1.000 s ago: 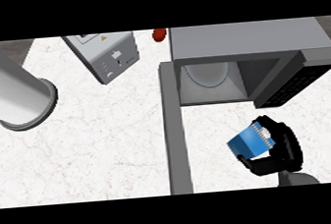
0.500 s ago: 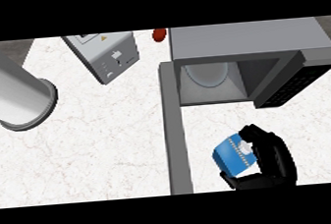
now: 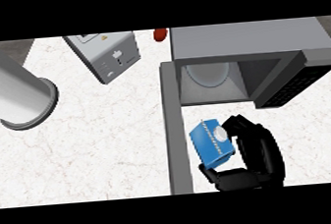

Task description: Pick up the milk, place it into the microwave and close the microwave

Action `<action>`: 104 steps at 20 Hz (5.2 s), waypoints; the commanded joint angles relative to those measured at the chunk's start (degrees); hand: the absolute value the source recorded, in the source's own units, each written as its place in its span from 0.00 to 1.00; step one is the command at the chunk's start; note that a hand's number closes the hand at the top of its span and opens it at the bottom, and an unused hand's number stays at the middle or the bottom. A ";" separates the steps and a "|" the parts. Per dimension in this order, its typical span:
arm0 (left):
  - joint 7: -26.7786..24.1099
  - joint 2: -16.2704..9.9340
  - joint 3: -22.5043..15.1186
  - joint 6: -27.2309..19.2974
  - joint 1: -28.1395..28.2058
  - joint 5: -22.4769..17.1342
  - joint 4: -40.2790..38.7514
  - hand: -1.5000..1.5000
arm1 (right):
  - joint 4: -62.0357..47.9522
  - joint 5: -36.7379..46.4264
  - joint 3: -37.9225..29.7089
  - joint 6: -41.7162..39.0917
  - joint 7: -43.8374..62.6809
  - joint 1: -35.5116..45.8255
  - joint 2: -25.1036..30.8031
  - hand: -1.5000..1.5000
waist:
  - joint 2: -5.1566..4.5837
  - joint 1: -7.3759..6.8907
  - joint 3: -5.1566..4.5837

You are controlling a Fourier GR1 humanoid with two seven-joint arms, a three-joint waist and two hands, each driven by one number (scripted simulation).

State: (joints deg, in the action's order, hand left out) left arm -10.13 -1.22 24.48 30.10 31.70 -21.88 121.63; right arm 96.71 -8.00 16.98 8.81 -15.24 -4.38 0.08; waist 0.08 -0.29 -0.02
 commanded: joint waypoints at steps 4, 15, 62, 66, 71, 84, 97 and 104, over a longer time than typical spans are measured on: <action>2.93 -2.60 4.48 0.63 -1.08 -4.82 -0.31 0.00 | -2.09 2.32 1.12 10.63 4.26 10.83 -0.08 1.00 | -0.05 -0.30 0.02; 4.12 -3.03 3.19 1.51 -5.13 -2.03 -3.46 0.00 | -33.02 1.49 -8.21 18.71 -1.39 29.74 0.01 1.00 | -0.43 -0.91 0.07; -1.42 -5.06 5.71 6.42 -14.14 2.88 -16.69 0.00 | -91.35 8.90 -21.64 39.17 -25.60 64.56 11.79 1.00 | -3.01 -6.19 0.23; 0.56 -5.79 5.56 5.72 -14.94 2.09 -15.43 0.00 | -92.19 9.00 -21.88 38.89 -26.21 62.55 12.66 1.00 | -3.03 -6.18 0.33; 0.25 -4.84 4.18 5.39 -15.88 3.64 -16.14 0.00 | -94.36 9.49 -21.77 40.39 -24.35 61.77 14.56 1.00 | -3.67 -7.01 0.34; 0.37 -6.50 4.54 4.43 -19.66 4.96 -20.64 0.00 | -93.79 12.68 -18.98 41.30 -24.77 62.29 13.29 0.00 | -3.78 -7.17 0.41; -0.29 -7.44 4.04 4.36 -22.62 5.97 -22.66 0.00 | -94.98 14.98 -17.13 42.10 -21.09 65.80 9.44 0.00 | -3.38 -7.17 0.27; -2.20 -5.47 3.26 4.44 -21.46 6.90 -22.60 0.00 | -93.44 14.27 -18.04 40.41 -22.91 63.65 9.55 0.00 | -2.99 -6.31 0.31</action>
State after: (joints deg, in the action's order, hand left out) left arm -11.96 -7.67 28.18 35.25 10.40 -15.49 98.51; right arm 2.64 6.52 -0.71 49.71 -36.64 60.42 9.60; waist -3.08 -7.12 0.25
